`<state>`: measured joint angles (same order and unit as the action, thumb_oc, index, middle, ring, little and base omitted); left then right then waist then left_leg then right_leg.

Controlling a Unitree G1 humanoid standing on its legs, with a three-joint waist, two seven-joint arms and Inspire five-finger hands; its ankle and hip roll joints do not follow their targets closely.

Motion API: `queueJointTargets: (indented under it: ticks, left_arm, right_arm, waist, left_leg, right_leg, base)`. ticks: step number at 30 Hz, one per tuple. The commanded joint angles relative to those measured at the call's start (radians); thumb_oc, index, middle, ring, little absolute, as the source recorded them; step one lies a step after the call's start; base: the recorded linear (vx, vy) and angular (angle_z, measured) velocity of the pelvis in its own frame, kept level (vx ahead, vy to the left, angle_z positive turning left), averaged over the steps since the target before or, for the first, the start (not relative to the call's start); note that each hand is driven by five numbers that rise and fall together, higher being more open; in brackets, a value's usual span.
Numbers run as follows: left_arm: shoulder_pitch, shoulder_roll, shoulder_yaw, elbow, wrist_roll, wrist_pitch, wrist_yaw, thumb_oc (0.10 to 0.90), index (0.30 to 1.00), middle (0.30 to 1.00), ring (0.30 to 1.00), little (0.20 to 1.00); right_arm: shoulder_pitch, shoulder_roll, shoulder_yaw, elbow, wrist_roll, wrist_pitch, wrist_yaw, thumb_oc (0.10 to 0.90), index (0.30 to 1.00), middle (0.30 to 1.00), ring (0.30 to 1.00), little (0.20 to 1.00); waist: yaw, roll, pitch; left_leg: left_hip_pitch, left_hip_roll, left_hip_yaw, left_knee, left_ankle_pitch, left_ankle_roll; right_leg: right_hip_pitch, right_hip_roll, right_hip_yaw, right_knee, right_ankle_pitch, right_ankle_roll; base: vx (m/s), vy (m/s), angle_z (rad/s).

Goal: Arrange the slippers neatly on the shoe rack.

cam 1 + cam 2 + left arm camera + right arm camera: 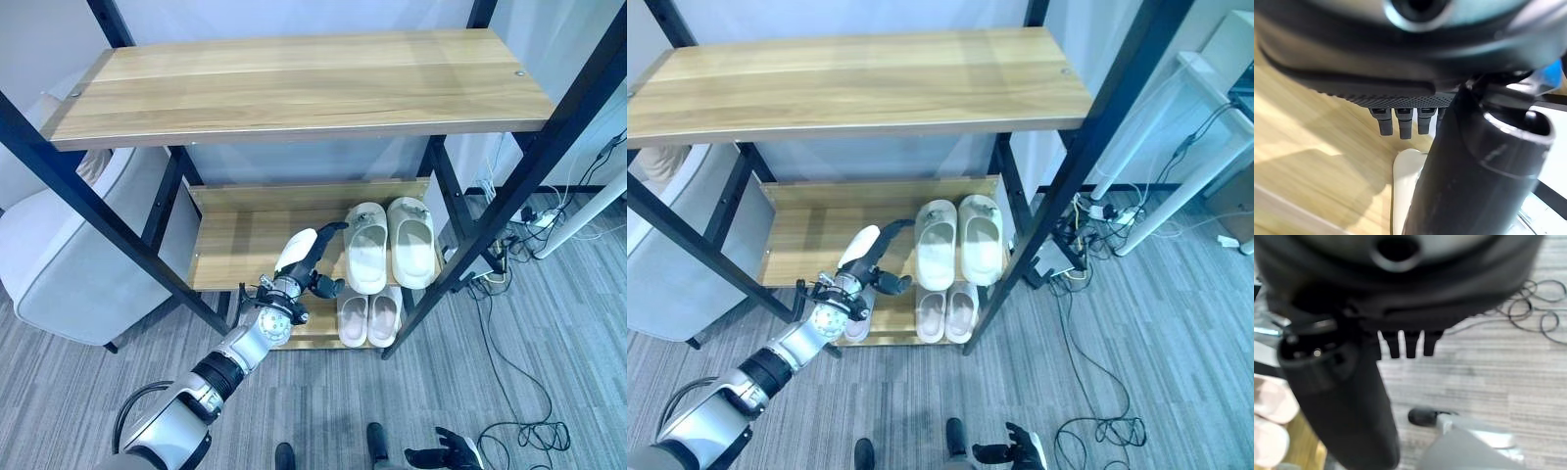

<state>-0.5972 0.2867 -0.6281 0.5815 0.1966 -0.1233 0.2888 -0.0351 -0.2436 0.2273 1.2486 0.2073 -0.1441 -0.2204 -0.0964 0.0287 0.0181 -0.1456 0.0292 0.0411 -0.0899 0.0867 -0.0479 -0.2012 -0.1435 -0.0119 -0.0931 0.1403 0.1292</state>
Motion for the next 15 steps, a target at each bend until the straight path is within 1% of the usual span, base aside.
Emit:
queueJointTargets:
  ticks: [1, 5, 8, 15]
  left_arm:
    - [-0.132, -0.057, 0.053, 0.063, -0.013, -0.061, 0.02, 0.8, 0.9, 0.9, 0.9, 0.9]
    - [-0.14, -0.085, 0.037, 0.096, -0.012, -0.058, 0.019, 0.8, 0.9, 0.9, 0.9, 0.9]
    - [-0.142, -0.091, 0.034, 0.104, -0.011, -0.058, 0.02, 0.8, 0.9, 0.9, 0.9, 0.9]
    - [-0.174, -0.136, 0.014, 0.182, -0.003, -0.048, 0.036, 0.8, 0.9, 0.9, 0.9, 0.9]
  right_arm:
    - [0.03, -0.022, -0.007, 0.01, 0.011, -0.015, -0.011, 0.8, 0.9, 0.9, 0.9, 0.9]
    - [0.022, -0.024, 0.0, 0.008, 0.006, -0.015, -0.014, 0.8, 0.9, 0.9, 0.9, 0.9]
    - [0.021, -0.024, 0.001, 0.008, 0.006, -0.014, -0.014, 0.8, 0.9, 0.9, 0.9, 0.9]
    - [0.017, -0.031, 0.01, 0.012, 0.007, -0.012, -0.016, 0.8, 0.9, 0.9, 0.9, 0.9]
  waist:
    - [0.014, -0.013, -0.037]
    - [0.008, -0.012, -0.033]
    - [0.007, -0.011, -0.033]
    - [-0.007, -0.008, -0.026]
  left_leg:
    - [-0.032, -0.029, -0.022, 0.003, -0.05, 0.003]
    - [-0.037, -0.029, -0.016, 0.003, -0.05, 0.004]
    - [-0.038, -0.028, -0.015, 0.003, -0.051, 0.004]
    - [-0.053, -0.029, -0.007, 0.003, -0.05, 0.006]
  right_leg:
    - [0.001, 0.021, -0.043, 0.006, -0.065, 0.029]
    - [-0.009, 0.023, -0.037, 0.006, -0.063, 0.027]
    - [-0.011, 0.023, -0.036, 0.006, -0.063, 0.027]
    - [-0.03, 0.023, -0.023, 0.006, -0.057, 0.028]
  base:
    - [0.0, 0.0, 0.0]
    - [0.0, -0.003, -0.01]
    - [0.0, -0.005, -0.01]
    - [0.0, -0.007, -0.02]
